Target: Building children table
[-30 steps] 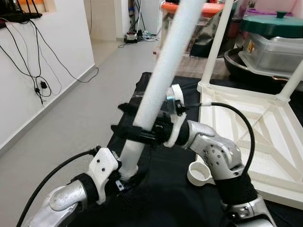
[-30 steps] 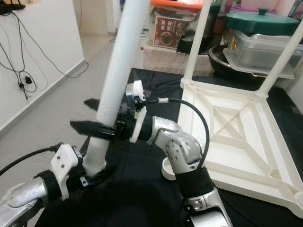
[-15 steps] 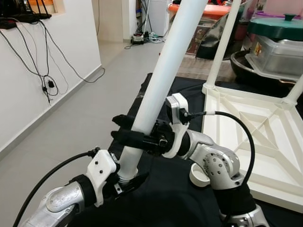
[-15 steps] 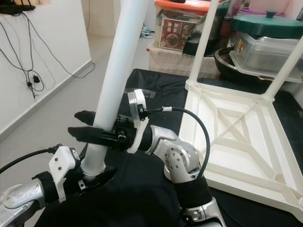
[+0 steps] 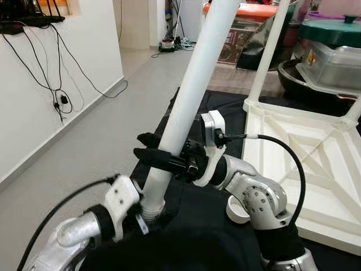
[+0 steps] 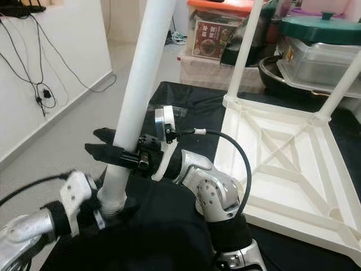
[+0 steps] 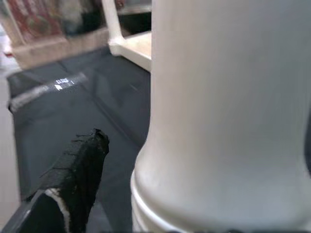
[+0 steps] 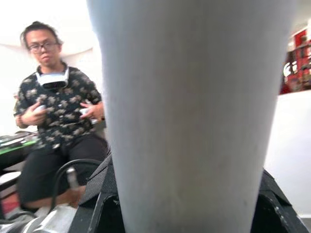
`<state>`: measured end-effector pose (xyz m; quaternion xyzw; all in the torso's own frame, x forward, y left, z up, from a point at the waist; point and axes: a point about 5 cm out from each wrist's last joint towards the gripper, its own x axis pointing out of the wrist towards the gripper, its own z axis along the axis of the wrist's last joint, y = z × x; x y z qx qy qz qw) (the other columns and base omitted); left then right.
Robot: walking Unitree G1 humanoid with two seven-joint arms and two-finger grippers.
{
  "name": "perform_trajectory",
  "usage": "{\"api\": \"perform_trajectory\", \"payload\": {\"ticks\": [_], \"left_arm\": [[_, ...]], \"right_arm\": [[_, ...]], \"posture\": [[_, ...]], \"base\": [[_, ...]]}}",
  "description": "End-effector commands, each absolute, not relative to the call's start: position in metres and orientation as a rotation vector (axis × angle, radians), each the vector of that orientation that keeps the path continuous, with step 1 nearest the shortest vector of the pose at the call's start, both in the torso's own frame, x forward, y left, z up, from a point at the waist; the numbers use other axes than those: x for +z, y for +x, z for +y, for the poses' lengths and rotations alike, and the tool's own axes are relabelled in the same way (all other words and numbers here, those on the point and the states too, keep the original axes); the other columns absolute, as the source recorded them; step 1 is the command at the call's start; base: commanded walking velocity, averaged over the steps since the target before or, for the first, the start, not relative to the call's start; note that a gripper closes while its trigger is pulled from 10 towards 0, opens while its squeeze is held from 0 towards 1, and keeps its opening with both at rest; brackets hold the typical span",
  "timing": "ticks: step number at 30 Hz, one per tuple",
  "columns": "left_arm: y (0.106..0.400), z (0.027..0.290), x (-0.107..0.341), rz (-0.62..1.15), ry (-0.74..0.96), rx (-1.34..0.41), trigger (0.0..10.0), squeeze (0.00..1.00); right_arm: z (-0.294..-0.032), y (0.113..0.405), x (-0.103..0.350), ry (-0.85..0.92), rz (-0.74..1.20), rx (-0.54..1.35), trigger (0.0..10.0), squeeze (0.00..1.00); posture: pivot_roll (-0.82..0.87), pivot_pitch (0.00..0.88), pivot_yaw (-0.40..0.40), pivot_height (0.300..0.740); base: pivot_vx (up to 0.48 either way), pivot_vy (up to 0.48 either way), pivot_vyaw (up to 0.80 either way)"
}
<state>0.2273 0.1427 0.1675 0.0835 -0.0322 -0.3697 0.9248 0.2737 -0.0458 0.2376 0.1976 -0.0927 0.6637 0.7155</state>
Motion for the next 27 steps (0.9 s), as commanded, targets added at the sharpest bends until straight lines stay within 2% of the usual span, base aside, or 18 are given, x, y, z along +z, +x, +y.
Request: {"api": "perform_trajectory", "payload": {"ticks": [1, 4, 5, 6, 8, 9, 10, 11, 12, 13, 14, 15, 16, 19, 20, 22, 27], "left_arm": [[0.233, 0.158, 0.166, -0.054, 0.17, -0.644, 10.0, 1.0], [0.216, 0.164, 0.17, -0.047, 0.09, -0.652, 10.0, 1.0], [0.216, 0.164, 0.17, -0.047, 0.09, -0.652, 10.0, 1.0], [0.203, 0.165, 0.171, -0.041, 0.048, -0.674, 10.0, 1.0], [0.2, 0.166, 0.171, -0.045, 0.026, -0.664, 10.0, 1.0], [0.197, 0.167, 0.171, -0.053, 0.011, -0.641, 10.0, 0.73], [0.197, 0.167, 0.171, -0.053, 0.011, -0.641, 10.0, 0.73], [0.198, 0.17, 0.171, -0.057, 0.013, -0.6, 10.0, 0.0], [0.198, 0.17, 0.171, -0.057, 0.013, -0.6, 10.0, 0.0], [0.21, 0.186, 0.151, 0.039, 0.14, -0.377, 10.0, 0.0], [0.21, 0.186, 0.151, 0.039, 0.14, -0.377, 10.0, 0.0], [0.216, 0.196, 0.14, 0.099, 0.166, -0.259, 10.0, 0.0], [0.221, 0.205, 0.132, 0.137, 0.148, -0.151, 10.0, 0.0], [0.222, 0.209, 0.128, 0.155, 0.12, -0.094, 10.0, 0.0], [0.222, 0.207, 0.129, 0.143, 0.071, -0.075, 10.0, 0.0], [0.222, 0.201, 0.132, 0.129, 0.037, -0.086, 10.0, 0.0], [0.218, 0.188, 0.139, 0.086, -0.032, -0.126, 10.0, 0.0]], "right_arm": [[-0.04, 0.269, 0.241, 0.451, -0.215, 1.509, 0.0, 0.0], [-0.058, 0.293, 0.24, 0.348, -0.234, 1.298, 0.0, 0.0], [-0.058, 0.293, 0.24, 0.348, -0.234, 1.298, 0.0, 0.0], [-0.077, 0.305, 0.239, 0.314, -0.233, 1.194, 0.0, 0.0], [-0.086, 0.308, 0.237, 0.292, -0.23, 1.154, 0.0, 0.0], [-0.095, 0.313, 0.236, 0.271, -0.224, 1.108, 0.0, 0.0], [-0.095, 0.313, 0.236, 0.271, -0.224, 1.108, 0.0, 0.0], [-0.104, 0.317, 0.234, 0.254, -0.215, 1.059, 0.0, 0.0], [-0.104, 0.317, 0.234, 0.254, -0.215, 1.059, 0.0, 0.0], [-0.127, 0.339, 0.231, 0.255, -0.158, 0.794, 0.0, 0.0], [-0.127, 0.339, 0.231, 0.255, -0.158, 0.794, 0.0, 0.0], [-0.136, 0.345, 0.233, 0.273, -0.159, 0.682, 0.0, 0.0], [-0.14, 0.348, 0.236, 0.255, -0.169, 0.598, 4.9, 0.0], [-0.141, 0.349, 0.238, 0.239, -0.182, 0.561, 4.9, 0.0], [-0.138, 0.347, 0.239, 0.245, -0.188, 0.546, 10.0, 0.0], [-0.133, 0.346, 0.236, 0.277, -0.163, 0.542, 10.0, 0.0], [-0.118, 0.341, 0.227, 0.313, -0.128, 0.56, 10.0, 0.0]], "posture": [[0.05, 0.0, -0.051, 0.74], [0.04, 0.0, -0.055, 0.74], [0.04, 0.0, -0.055, 0.74], [0.04, 0.0, -0.056, 0.74], [0.03, 0.0, -0.054, 0.74], [0.03, 0.0, -0.055, 0.74], [0.03, 0.0, -0.055, 0.74], [0.03, 0.0, -0.055, 0.74], [0.03, 0.0, -0.055, 0.74], [0.04, 0.0, -0.06, 0.74], [0.04, 0.0, -0.06, 0.74], [0.03, 0.0, -0.061, 0.74], [0.03, 0.0, -0.061, 0.74], [0.03, 0.0, -0.057, 0.74], [0.03, 0.0, -0.056, 0.74], [0.03, 0.0, -0.058, 0.74], [0.04, 0.0, -0.059, 0.74]], "base": [[0.0, 0.0, 0.0], [0.0, 0.0, 0.0], [0.0, 0.0, 0.0], [0.0, 0.0, 0.0], [0.0, 0.0, 0.0], [0.0, 0.0, 0.0], [0.0, 0.0, 0.0], [0.0, 0.0, 0.0], [0.0, 0.0, 0.0], [0.0, 0.0, 0.0], [0.0, 0.0, 0.0], [0.0, 0.0, 0.0], [0.0, 0.0, 0.0], [0.0, 0.0, 0.0], [0.0, 0.0, 0.0], [0.0, 0.0, -0.4], [0.0, 0.478, -0.77]]}}
